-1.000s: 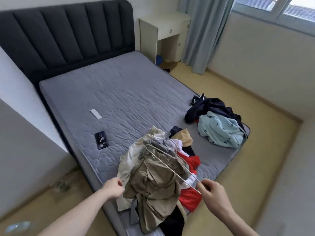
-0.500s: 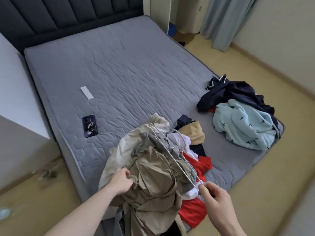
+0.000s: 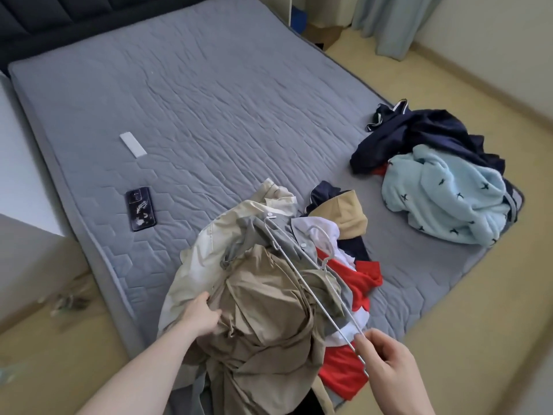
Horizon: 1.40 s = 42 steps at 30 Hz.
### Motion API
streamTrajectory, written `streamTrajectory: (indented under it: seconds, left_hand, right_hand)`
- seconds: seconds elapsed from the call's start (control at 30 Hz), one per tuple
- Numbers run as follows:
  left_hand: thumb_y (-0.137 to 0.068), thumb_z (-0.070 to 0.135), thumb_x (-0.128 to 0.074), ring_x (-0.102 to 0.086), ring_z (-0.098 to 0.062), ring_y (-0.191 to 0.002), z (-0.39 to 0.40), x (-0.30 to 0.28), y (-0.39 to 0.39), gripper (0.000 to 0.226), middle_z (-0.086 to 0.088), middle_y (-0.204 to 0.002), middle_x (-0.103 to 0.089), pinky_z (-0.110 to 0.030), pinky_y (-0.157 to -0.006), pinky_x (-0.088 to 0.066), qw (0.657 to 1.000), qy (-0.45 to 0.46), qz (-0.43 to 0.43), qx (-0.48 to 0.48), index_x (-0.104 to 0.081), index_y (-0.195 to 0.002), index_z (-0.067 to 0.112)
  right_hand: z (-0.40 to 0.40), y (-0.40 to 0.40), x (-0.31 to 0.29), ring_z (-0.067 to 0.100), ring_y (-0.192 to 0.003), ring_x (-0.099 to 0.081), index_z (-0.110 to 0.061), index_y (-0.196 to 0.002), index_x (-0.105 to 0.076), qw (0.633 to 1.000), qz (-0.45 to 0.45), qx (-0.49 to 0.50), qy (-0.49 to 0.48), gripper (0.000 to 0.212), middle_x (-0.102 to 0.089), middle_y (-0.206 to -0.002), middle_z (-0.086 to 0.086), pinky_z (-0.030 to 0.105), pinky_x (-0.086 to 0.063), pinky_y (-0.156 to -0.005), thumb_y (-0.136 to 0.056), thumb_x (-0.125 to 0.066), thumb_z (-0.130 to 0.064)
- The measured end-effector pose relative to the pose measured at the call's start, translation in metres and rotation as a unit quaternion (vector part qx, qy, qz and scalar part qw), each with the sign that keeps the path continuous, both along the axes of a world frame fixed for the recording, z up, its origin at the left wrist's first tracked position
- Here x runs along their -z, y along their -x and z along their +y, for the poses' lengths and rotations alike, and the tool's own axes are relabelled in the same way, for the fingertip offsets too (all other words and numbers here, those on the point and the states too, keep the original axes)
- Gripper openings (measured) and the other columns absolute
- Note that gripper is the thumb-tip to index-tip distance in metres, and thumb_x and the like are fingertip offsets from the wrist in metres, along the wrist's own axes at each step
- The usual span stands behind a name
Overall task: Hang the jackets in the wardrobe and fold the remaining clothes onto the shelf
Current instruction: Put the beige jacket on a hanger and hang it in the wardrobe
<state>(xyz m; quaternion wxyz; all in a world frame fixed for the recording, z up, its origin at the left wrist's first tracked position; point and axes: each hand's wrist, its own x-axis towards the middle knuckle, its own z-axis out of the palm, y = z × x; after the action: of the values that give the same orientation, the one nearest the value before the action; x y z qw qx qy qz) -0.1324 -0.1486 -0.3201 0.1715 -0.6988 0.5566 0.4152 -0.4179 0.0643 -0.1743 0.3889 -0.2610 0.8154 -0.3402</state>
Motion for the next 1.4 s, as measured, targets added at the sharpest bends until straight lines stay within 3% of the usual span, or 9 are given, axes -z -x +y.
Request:
streamTrajectory:
  seconds: [0.2,0.33,0.47,0.57,0.8,0.93,1.1,1.27,1.4]
  left_hand:
    - [-0.097,0.048,-0.058,-0.053,-0.021,-0.124,0.049,-0.093,-0.017,0.037,0.007,-0.126,-0.065,-0.033,-0.101,-0.045,0.981,0.173,0.007,0.084,-0.071,-0.115,0.019]
    - [-0.101,0.038,-0.057,-0.062,-0.028,-0.081,0.096,-0.208,-0.021,0.031,-0.001,-0.076,-0.065,-0.037,-0.077,-0.046,0.965,0.165,0.198,-0.048,-0.059,-0.078,0.018]
    - [-0.098,0.055,-0.054,-0.071,-0.011,-0.095,0.143,-0.322,-0.037,0.038,0.004,-0.097,-0.076,-0.029,-0.086,-0.053,0.912,0.204,0.337,-0.113,-0.068,-0.102,0.019]
    - [-0.091,0.067,-0.058,-0.067,-0.016,-0.115,0.171,-0.384,-0.057,0.061,-0.003,-0.116,-0.074,-0.046,-0.103,-0.05,0.877,0.233,0.386,-0.164,-0.066,-0.117,0.013]
    - [-0.091,0.062,-0.065,-0.066,-0.018,-0.085,0.227,-0.515,-0.11,0.051,-0.013,-0.092,-0.07,-0.03,-0.08,-0.055,0.82,0.215,0.511,-0.145,-0.067,-0.099,0.011]
    - [-0.091,0.055,-0.066,-0.063,-0.021,-0.087,0.26,-0.566,-0.149,0.053,-0.013,-0.091,-0.065,-0.025,-0.081,-0.054,0.784,0.226,0.561,-0.143,-0.063,-0.101,0.003]
    - [-0.092,0.061,-0.06,-0.056,-0.014,-0.075,0.295,-0.577,-0.237,0.039,-0.002,-0.08,-0.059,-0.032,-0.082,-0.05,0.841,0.359,0.392,-0.097,-0.059,-0.089,0.022]
    - [-0.096,0.031,-0.065,-0.056,-0.025,-0.067,0.322,-0.535,-0.334,0.026,0.001,-0.065,-0.056,-0.04,-0.065,-0.045,0.888,0.436,0.112,-0.095,-0.048,-0.08,0.021]
    - [-0.08,0.011,-0.061,-0.053,-0.033,-0.07,0.346,-0.499,-0.381,0.018,0.001,-0.063,-0.054,-0.04,-0.06,-0.045,0.905,0.394,0.04,-0.153,-0.047,-0.073,0.02]
  right_hand:
    - [0.021,-0.006,-0.057,0.011,-0.053,-0.036,-0.005,-0.059,-0.05,1.0,-0.014,0.018,-0.003,0.041,-0.038,-0.052,0.0,0.023,-0.03,-0.053,-0.092,-0.071,-0.017]
    - [0.038,-0.024,-0.113,0.009,-0.052,-0.032,-0.021,-0.05,-0.044,0.999,-0.046,0.007,0.017,0.051,-0.035,-0.052,-0.003,0.021,-0.025,-0.05,-0.091,-0.07,-0.005]
    - [0.06,-0.052,-0.169,0.009,-0.056,-0.033,-0.015,-0.06,-0.04,0.995,-0.062,-0.07,0.018,0.046,-0.034,-0.055,-0.006,0.026,-0.028,-0.056,-0.09,-0.074,-0.01]
    - [0.07,-0.073,-0.201,0.008,-0.054,-0.039,-0.009,-0.07,-0.043,0.99,-0.048,-0.13,0.039,0.04,-0.045,-0.056,-0.001,0.02,-0.035,-0.056,-0.083,-0.08,-0.017]
    - [0.081,-0.139,-0.243,0.004,-0.083,-0.063,-0.03,-0.098,-0.046,0.981,0.007,-0.196,-0.001,0.065,-0.062,-0.097,-0.009,0.022,-0.046,-0.068,-0.061,-0.087,-0.065]
    - [0.095,-0.202,-0.245,-0.003,-0.066,-0.058,-0.014,-0.093,-0.045,0.975,-0.061,-0.208,-0.041,0.065,-0.062,-0.085,-0.007,0.02,-0.048,-0.057,-0.064,-0.094,-0.044]
    - [0.106,-0.268,-0.269,0.014,-0.049,-0.042,-0.011,-0.081,-0.05,0.971,-0.205,-0.115,0.045,0.019,-0.043,-0.064,0.008,0.025,-0.031,-0.045,-0.073,-0.063,0.001]
    - [0.07,-0.279,-0.361,0.018,-0.061,-0.038,-0.019,-0.069,-0.049,0.942,-0.212,-0.136,0.223,0.035,-0.039,-0.068,0.005,0.029,-0.033,-0.053,-0.087,-0.046,0.011]
    - [0.055,-0.318,-0.427,0.009,-0.05,-0.029,-0.028,-0.064,-0.038,0.902,-0.207,-0.255,0.281,0.049,-0.032,-0.06,-0.005,0.023,-0.021,-0.042,-0.081,-0.039,0.018]
